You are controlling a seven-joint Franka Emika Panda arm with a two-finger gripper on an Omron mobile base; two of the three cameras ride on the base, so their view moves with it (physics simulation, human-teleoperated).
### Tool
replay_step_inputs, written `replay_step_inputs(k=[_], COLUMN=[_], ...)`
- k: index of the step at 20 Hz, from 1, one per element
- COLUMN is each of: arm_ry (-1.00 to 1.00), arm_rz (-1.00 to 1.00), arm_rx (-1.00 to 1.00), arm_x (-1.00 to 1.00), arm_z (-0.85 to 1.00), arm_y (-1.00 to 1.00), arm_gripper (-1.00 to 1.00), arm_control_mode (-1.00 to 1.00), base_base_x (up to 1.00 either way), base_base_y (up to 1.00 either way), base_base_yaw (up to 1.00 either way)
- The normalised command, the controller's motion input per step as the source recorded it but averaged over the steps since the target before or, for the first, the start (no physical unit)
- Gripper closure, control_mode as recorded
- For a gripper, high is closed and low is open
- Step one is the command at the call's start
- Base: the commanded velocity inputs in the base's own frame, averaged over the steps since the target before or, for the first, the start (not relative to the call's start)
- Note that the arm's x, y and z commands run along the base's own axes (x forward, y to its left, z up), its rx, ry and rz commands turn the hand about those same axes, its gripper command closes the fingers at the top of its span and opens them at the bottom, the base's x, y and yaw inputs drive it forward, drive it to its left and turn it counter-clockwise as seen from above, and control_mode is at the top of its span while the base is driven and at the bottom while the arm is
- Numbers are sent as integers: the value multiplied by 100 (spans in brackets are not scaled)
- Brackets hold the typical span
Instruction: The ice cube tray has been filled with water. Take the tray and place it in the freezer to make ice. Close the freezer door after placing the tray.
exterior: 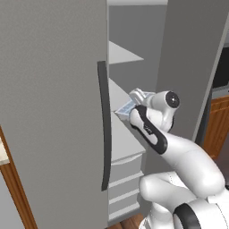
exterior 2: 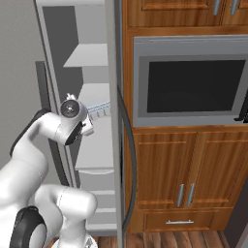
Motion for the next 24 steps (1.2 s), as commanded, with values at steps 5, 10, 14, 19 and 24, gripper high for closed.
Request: replay_step_inputs(k=[5,10,14,19,24], arm_ry=[-8,-15,-14,-5,0], arm_rz=[-5,-1,0,0,0], arm_rx=[3,7,11,14,11], arm_x=[11,21,24,22,17], arm_z=[-6,-12,-13,-2,0], arm_y=[3,0,0,0,4], arm_gripper=[100,100,100,100,100], arm_control_mode=[-100,-100,-100,-100,-100], base_base_x=[0,0,0,0,0], base_base_y=[0,0,0,0,0], base_base_yaw=[0,0,0,0,0])
